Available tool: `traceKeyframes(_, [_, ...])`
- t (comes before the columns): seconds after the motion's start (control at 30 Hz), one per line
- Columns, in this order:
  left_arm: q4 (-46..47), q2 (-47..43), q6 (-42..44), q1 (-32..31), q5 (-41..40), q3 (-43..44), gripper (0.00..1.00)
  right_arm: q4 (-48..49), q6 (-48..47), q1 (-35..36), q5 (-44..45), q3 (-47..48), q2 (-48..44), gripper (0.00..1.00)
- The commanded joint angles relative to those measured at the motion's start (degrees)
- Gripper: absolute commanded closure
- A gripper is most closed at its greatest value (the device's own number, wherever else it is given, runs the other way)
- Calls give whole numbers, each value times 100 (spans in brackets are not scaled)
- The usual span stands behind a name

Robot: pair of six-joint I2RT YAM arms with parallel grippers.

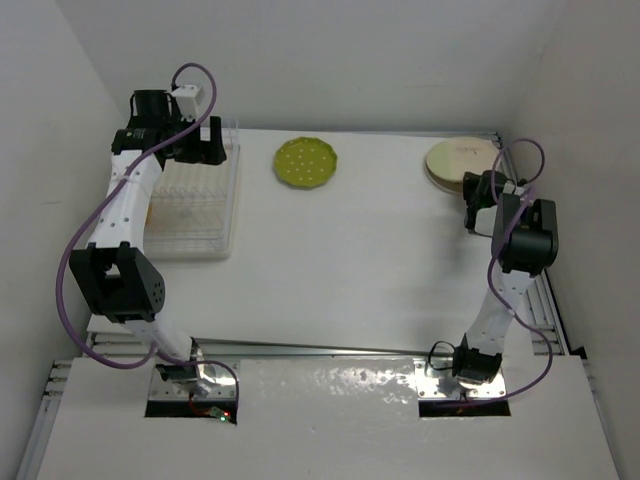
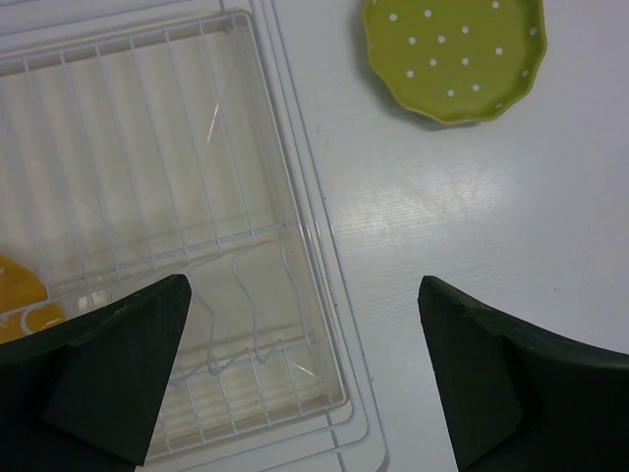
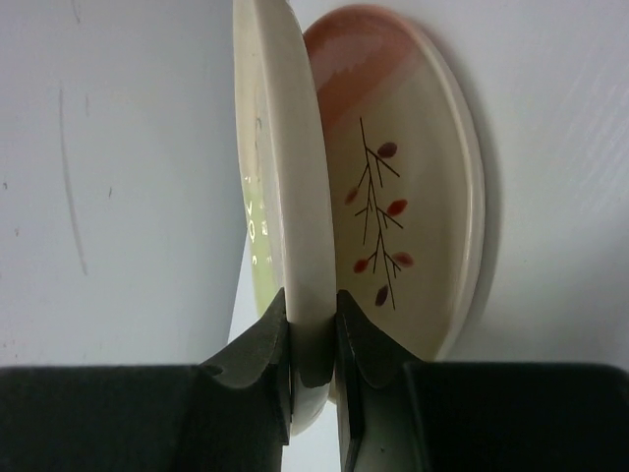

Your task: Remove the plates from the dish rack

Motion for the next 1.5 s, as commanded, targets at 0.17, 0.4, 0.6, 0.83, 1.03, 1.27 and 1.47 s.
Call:
traceKeyframes(0.17, [42, -43, 101, 61, 106, 168, 0, -833, -562, 18, -628, 671, -368, 48])
traceKeyframes(0.4, [33, 10, 110, 60, 150, 255, 0, -3532, -1354, 9, -506, 1559, -589, 40])
traceKeyframes(0.6, [15, 54, 136, 61, 168, 352, 0, -4026, -1530, 9, -286, 1796, -606, 40])
traceKeyframes(0.83, [-28, 10, 215, 61, 27, 370, 0, -4370, -1618, 18, -233, 1946, -571, 38])
traceKeyframes(1.03, [-64, 1, 206, 60, -1302, 571, 0, -4325, -2084, 53, -486, 1876, -834, 38])
traceKeyframes(1.27, [226, -227, 1294, 69, -4510, 188, 40, -4458, -3480, 509, -1050, 1481, -1098, 36])
traceKeyframes(1.47, [-306, -52, 902, 1114, -3913, 245, 7, -4623, -3709, 738, -1858, 1294, -1476, 36])
